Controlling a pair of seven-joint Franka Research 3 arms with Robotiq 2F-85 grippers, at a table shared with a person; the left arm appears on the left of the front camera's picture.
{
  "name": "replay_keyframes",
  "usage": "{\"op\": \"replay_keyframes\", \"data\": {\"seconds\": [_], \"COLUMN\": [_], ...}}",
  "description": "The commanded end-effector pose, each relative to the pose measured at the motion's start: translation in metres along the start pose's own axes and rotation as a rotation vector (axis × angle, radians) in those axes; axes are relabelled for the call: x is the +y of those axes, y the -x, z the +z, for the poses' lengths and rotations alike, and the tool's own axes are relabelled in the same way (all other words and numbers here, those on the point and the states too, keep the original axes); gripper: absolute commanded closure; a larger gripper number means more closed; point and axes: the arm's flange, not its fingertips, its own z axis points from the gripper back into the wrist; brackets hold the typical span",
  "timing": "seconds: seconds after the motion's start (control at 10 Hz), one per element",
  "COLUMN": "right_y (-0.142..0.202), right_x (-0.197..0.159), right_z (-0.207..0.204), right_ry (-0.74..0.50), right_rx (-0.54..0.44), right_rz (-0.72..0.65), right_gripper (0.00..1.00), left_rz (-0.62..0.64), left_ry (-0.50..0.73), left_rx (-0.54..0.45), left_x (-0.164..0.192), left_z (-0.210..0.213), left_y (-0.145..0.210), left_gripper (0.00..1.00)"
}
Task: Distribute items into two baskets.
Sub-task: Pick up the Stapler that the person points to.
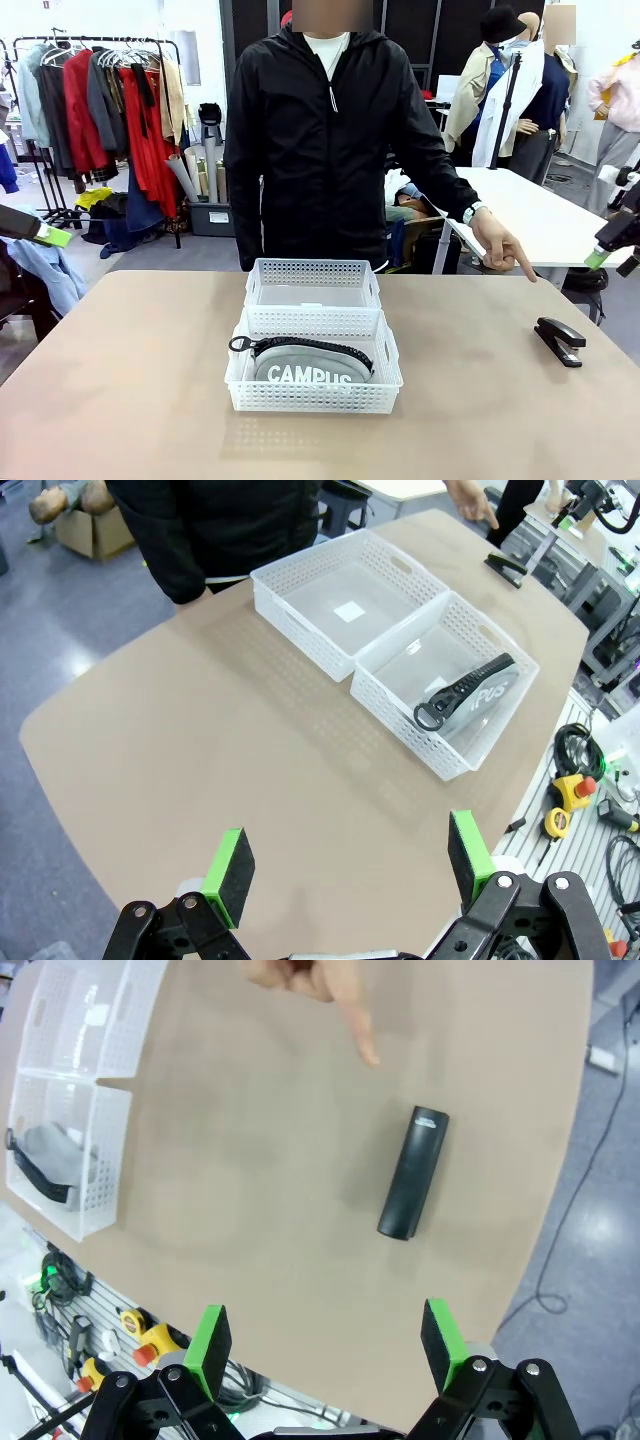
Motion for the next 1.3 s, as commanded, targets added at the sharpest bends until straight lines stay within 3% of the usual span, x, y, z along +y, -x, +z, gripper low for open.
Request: {"op": "replay_keyframes", "data": {"seconds": [0.0,0.6,1.2], "right_y": [-0.018,-0.051,-0.067], "right_x": [-0.009,-0.023,-0.032], "right_z": [-0.003,-0.064,-0.103], "right_ry": [0.051,0.122,0.216], "right_rx": [0.061,0.138,0.121], "right_rz": [-0.048,-0.127,-0.196], "right_gripper": [0.0,0.0,0.0], "left_rz": [-0.016,-0.016,-0.016], "left_ry": [0.014,0.014,0.014], "left_rx": [-0.024,-0.024,-0.024], "left_x": [0.002,0.002,0.002], "left_z": [0.0,0.0,0.0], "left_y": [-0.001,-0.001,-0.001], "left_gripper": [0.0,0.0,0.0]}}
